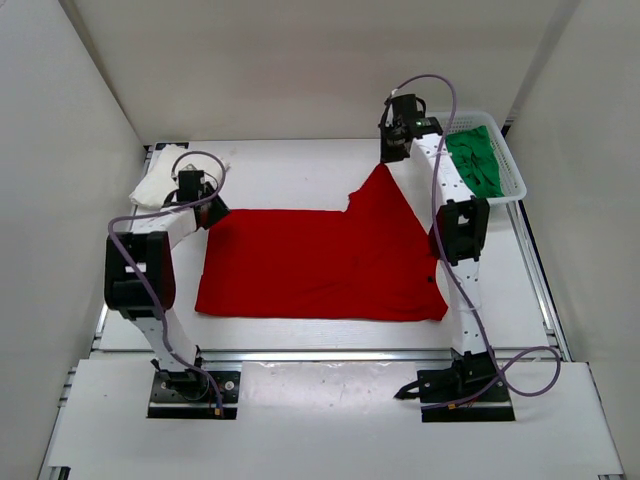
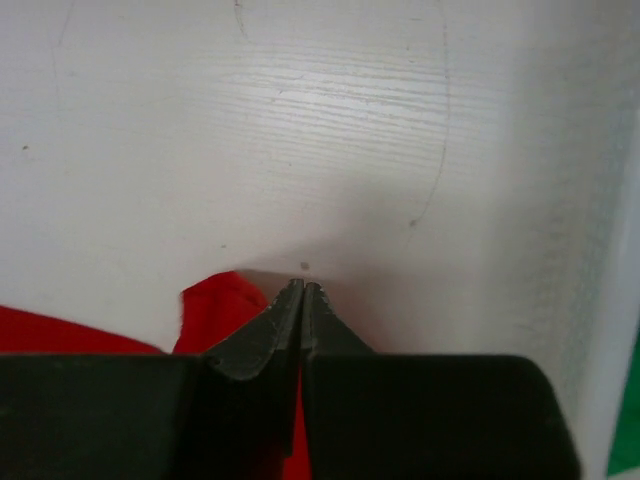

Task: Fold and stack the t-shirts
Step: Grap the side of the flattened tshirt furthest away from the robot with both arms, then fold the other side of the tshirt into a rectangle, then rotate the tshirt 85 degrees

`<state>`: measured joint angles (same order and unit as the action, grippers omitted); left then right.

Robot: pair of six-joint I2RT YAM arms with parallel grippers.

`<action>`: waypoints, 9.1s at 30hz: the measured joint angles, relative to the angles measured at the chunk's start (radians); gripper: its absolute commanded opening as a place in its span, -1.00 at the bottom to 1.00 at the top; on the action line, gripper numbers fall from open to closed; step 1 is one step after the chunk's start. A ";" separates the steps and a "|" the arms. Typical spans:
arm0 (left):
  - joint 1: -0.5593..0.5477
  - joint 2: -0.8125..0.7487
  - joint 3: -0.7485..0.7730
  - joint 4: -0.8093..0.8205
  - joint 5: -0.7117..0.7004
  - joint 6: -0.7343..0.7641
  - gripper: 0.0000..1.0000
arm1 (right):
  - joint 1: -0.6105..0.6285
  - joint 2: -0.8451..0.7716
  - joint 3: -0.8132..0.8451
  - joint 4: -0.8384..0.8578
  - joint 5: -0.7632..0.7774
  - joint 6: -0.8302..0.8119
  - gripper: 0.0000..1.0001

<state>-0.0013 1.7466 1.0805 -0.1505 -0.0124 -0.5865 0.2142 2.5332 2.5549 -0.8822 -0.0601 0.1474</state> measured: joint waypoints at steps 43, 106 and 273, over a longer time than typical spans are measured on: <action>0.033 0.360 0.406 -0.230 -0.129 0.086 -0.56 | 0.027 -0.124 -0.116 -0.068 -0.019 -0.026 -1.00; 0.267 -0.407 -0.380 -0.087 0.200 -0.051 -0.19 | -0.056 -1.658 -2.025 0.351 -0.029 0.247 -0.70; -0.398 -0.389 -0.571 0.409 0.242 -0.214 -0.12 | 0.087 -0.963 -1.863 0.889 -0.133 0.400 -1.00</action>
<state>-0.3992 1.3579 0.5098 0.2581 0.2298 -0.8001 0.3012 1.5703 0.6922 0.0071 -0.1928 0.5476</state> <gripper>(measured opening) 0.445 0.004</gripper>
